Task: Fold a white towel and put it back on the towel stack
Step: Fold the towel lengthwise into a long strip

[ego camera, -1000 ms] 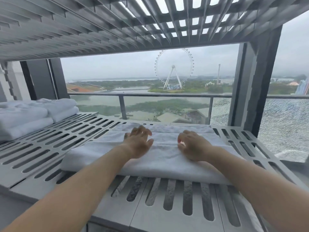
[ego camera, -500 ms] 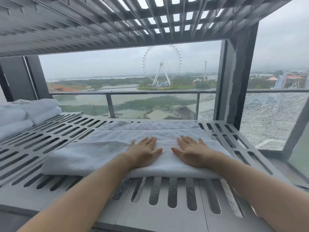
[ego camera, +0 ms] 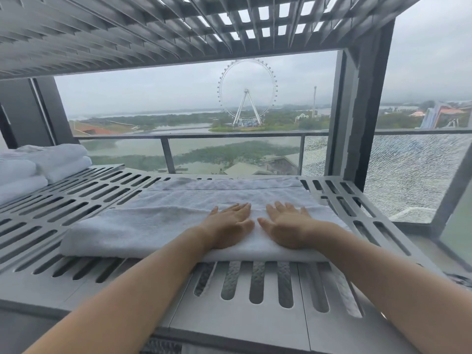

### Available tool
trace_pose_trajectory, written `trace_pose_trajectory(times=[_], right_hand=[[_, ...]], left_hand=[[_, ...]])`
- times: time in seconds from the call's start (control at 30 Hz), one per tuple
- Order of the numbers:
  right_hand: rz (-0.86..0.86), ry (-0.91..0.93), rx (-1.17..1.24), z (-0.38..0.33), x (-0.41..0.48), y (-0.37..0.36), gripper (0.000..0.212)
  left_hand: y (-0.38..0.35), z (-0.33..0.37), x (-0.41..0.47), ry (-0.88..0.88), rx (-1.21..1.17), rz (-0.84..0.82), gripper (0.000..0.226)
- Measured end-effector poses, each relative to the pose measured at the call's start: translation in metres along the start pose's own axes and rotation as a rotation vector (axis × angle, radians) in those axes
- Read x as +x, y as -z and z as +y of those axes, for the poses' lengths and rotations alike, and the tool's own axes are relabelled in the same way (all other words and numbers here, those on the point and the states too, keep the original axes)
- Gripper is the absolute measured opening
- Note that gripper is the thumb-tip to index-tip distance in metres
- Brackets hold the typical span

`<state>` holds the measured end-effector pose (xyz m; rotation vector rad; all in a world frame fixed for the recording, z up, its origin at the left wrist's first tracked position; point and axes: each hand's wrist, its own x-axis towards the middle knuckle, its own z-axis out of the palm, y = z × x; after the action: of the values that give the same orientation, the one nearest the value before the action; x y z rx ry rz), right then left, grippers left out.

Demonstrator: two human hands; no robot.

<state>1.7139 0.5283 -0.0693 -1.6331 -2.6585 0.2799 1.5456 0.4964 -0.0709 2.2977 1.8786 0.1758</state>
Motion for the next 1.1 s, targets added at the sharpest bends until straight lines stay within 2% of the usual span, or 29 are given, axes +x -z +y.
trace_pose_trajectory(times=[0.1, 0.37, 0.5, 0.67, 0.77, 0.87, 1.0, 1.03, 1.1], right_hand=[[-0.024, 0.136, 0.013, -0.014, 0.007, 0.000, 0.062], [-0.054, 0.334, -0.006, -0.083, 0.030, -0.010, 0.057], [-0.069, 0.386, 0.007, -0.124, 0.046, -0.016, 0.056], [-0.063, 0.388, 0.030, -0.162, 0.068, -0.019, 0.057], [0.098, 0.364, 0.093, -0.170, 0.075, -0.024, 0.053], [0.345, 0.238, 0.194, -0.167, 0.077, -0.026, 0.034], [0.432, 0.172, 0.149, -0.162, 0.079, -0.021, 0.017], [0.456, 0.185, 0.132, -0.162, 0.081, -0.020, 0.016], [0.458, 0.189, 0.123, -0.162, 0.083, -0.020, 0.018]], left_hand=[[0.005, -0.010, -0.003, 0.056, -0.074, 0.051, 0.050], [0.020, -0.077, -0.038, 0.152, 0.046, 0.021, 0.053], [0.026, -0.123, -0.052, 0.237, 0.067, 0.077, 0.053], [0.043, -0.165, -0.062, 0.207, 0.094, 0.174, 0.042], [0.051, -0.182, -0.063, 0.261, 0.160, 0.169, 0.037], [0.053, -0.192, -0.062, 0.286, 0.164, 0.167, 0.046], [0.063, -0.195, -0.056, 0.178, 0.370, 0.355, 0.051], [0.065, -0.196, -0.055, 0.173, 0.396, 0.356, 0.052], [0.063, -0.199, -0.055, 0.193, 0.413, 0.224, 0.051]])
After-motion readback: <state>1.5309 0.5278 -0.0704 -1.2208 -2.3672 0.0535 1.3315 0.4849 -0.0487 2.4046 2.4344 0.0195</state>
